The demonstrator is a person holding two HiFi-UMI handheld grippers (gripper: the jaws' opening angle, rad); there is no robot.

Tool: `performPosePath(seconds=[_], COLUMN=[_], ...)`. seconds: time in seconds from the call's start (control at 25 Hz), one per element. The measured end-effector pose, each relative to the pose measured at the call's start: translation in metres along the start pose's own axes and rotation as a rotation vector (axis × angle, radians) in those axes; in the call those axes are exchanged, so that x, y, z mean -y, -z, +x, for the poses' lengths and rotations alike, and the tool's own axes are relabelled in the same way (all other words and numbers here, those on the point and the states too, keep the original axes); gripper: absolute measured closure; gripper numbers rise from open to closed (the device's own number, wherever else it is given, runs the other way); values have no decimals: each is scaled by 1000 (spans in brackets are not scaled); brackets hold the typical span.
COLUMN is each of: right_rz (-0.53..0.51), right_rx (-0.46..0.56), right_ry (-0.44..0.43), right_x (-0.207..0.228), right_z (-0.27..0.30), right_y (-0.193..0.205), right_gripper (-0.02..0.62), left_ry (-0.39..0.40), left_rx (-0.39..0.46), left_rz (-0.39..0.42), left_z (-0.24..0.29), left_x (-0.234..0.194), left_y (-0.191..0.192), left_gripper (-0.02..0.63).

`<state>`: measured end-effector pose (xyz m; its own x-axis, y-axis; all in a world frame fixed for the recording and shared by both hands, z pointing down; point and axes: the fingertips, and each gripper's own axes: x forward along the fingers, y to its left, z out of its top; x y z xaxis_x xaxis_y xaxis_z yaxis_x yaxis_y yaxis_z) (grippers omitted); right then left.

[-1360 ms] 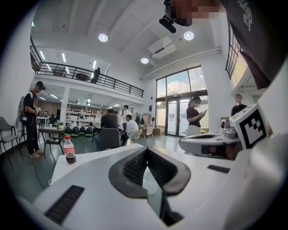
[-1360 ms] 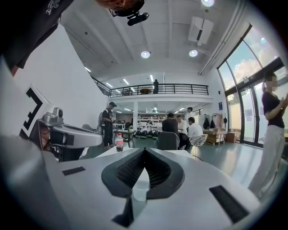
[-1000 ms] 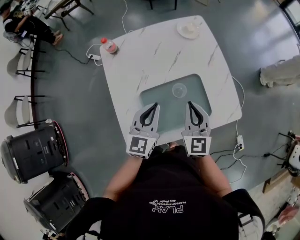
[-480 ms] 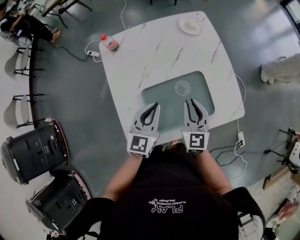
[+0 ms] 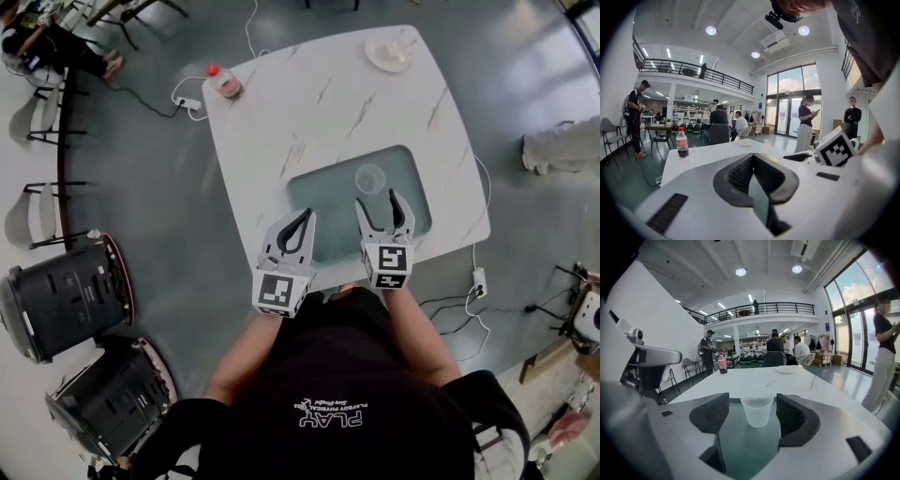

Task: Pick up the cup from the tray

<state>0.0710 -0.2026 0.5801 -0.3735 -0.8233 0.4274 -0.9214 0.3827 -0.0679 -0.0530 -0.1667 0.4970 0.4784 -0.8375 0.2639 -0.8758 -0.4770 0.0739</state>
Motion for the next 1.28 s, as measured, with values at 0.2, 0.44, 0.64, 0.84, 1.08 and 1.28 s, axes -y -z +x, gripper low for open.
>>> performPosePath(seconds=[0.2, 0.44, 0.64, 0.84, 1.08, 1.28], right_rz=[35, 36, 33, 14, -24, -39], right_rx=[-85, -137, -142, -144, -129, -103], right_ry=[1, 5, 17, 27, 27, 24], right_x=[3, 6, 9, 12, 12, 12], right_z=[22, 43, 58, 62, 62, 58], right_y=[18, 28, 28, 29, 22, 16], right_gripper=[280, 264, 264, 265, 288, 288], left_ry=[-30, -61, -75, -85, -85, -75], left_rx=[-14, -13, -17, -21, -17, -15], left_rz=[0, -6, -9, -8, -10, -4], left_z=[-6, -13, -16, -20, -19, -15], left_x=[-9, -18, -22, -23, -22, -18], left_y=[4, 5, 7, 9, 8, 7], left_gripper=[600, 600, 600, 600, 600, 600])
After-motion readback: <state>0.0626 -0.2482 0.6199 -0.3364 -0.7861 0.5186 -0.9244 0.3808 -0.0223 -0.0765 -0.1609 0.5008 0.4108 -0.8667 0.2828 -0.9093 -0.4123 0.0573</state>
